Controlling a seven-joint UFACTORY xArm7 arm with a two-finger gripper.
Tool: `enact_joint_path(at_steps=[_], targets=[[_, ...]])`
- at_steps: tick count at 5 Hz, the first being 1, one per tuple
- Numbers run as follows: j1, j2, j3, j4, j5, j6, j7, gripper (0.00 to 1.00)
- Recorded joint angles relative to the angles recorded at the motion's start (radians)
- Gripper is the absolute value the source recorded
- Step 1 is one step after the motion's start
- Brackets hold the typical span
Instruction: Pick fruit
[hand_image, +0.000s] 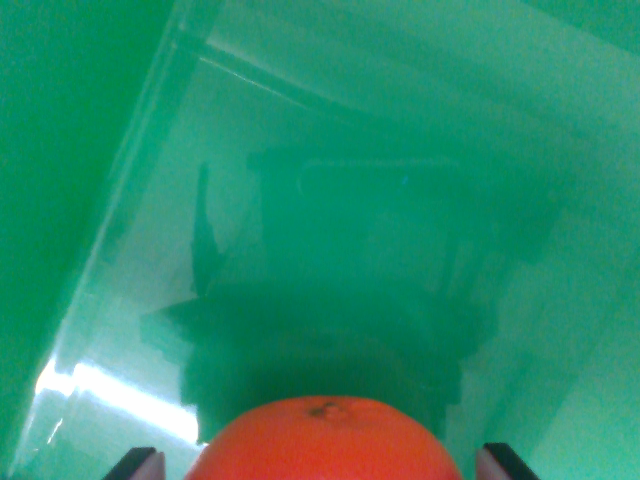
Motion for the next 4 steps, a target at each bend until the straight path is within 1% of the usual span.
enact_joint_path(at_steps=[4], targets=[[-0.0001,-0.005,0.000,0.007,0.0007,0.013,-0.001,1.00]])
